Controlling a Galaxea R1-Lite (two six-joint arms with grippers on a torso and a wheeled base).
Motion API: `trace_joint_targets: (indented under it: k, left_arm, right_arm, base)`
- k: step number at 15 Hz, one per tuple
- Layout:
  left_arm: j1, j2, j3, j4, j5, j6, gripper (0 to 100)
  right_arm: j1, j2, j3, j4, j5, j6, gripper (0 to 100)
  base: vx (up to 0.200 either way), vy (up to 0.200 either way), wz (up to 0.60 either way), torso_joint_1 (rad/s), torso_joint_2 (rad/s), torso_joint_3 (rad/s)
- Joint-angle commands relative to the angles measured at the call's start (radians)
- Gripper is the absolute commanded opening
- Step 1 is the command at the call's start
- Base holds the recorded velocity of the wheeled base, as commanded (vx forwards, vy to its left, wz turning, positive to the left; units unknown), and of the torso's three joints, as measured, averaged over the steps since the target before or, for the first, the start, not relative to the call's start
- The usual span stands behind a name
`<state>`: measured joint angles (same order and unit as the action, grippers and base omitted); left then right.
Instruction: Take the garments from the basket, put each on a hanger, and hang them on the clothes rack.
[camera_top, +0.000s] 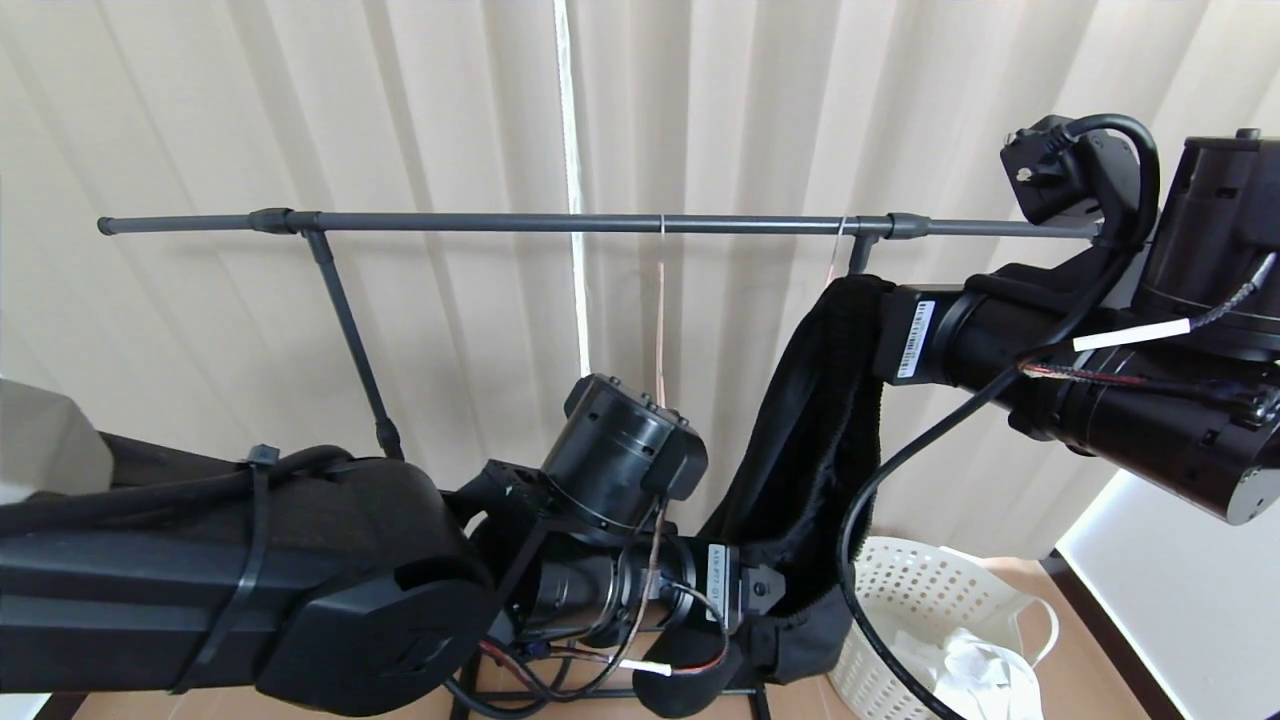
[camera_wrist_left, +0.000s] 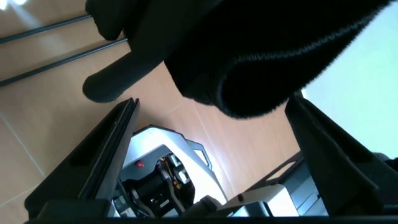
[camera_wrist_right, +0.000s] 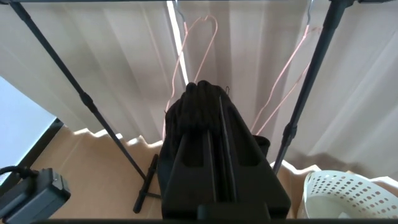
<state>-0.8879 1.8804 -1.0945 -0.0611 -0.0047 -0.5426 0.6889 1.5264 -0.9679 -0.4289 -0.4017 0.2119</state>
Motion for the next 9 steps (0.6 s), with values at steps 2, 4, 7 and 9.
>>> trace_joint_targets:
  k: [2,4,7,9]
  left_arm:
    - [-0.002,0.071,-0.028,-0.034,0.031,-0.033,100]
    - [-0.002,0.114,-0.061,-0.034,0.054,-0.046,100]
    - [-0.002,0.171,-0.071,-0.034,0.101,-0.051,100]
    - [-0.003,0.184,-0.068,-0.028,0.107,-0.076,100]
  right_arm:
    - [0.004,-0.017,0.001,-0.001,-0.019,-0.002,0]
    - [0.029,-0.028,0.001,-0.001,-0.031,-0.002,0]
    - [0.029,-0.034,-0.002,-0.001,-0.032,-0.003,0]
    - [0.027,-0.035,-0.002,-0.001,-0.034,-0.005,0]
  base:
    - [0.0,0.0,0.0,0.0,0.0,0.0]
    - [0.0,0.0,0.0,0.0,0.0,0.0]
    - [0.0,0.0,0.0,0.0,0.0,0.0]
    - [0.0,0.0,0.0,0.0,0.0,0.0]
